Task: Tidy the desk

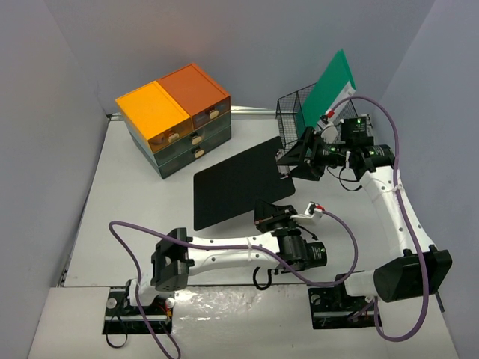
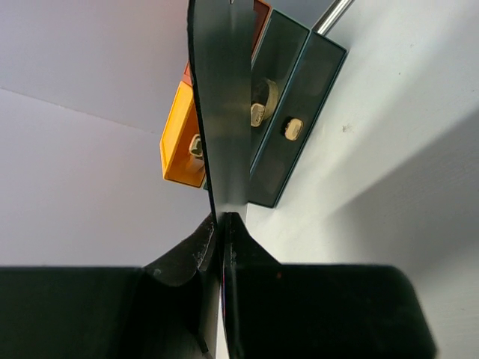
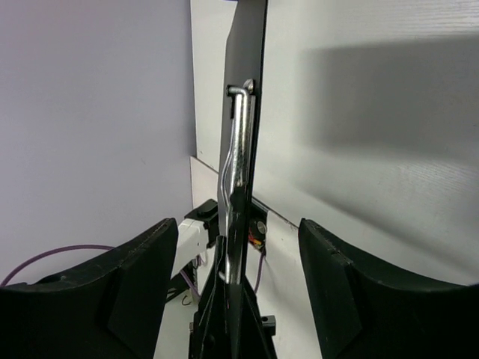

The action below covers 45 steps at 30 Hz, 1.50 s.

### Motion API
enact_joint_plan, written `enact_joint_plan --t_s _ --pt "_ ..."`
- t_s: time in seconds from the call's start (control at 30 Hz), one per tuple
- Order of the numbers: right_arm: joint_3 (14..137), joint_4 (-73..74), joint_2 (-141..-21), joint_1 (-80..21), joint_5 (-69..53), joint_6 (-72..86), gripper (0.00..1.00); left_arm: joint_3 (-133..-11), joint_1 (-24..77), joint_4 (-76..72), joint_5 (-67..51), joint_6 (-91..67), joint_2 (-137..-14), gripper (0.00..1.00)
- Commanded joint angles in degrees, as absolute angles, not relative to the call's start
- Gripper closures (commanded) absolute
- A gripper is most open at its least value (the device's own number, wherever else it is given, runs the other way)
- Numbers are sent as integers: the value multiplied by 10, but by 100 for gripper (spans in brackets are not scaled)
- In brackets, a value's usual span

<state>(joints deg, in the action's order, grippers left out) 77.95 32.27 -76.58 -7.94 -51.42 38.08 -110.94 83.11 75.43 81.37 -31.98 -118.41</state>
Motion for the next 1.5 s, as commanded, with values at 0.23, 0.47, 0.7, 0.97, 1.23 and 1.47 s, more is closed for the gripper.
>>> enact_joint_plan --t_s 0.23,0.47,0.7,0.97,1.23,1.47 --pt "820 280 -807 -83 -538 389 50 -1151 861 947 979 -327 -1167 100" --pt "821 280 -805 -90 -544 391 71 -1152 867 948 979 -324 -1165 100" --pt "807 280 -787 -93 -548 398 77 -1153 866 948 979 -326 -1166 100" --pt "778 281 -755 -102 -546 407 79 -1159 866 948 979 -327 -1171 100" --pt "748 281 -720 -107 -542 413 81 -1171 862 949 979 -321 -1172 100" --pt "772 281 -730 -109 -534 417 100 -1170 864 948 979 -318 -1169 100"
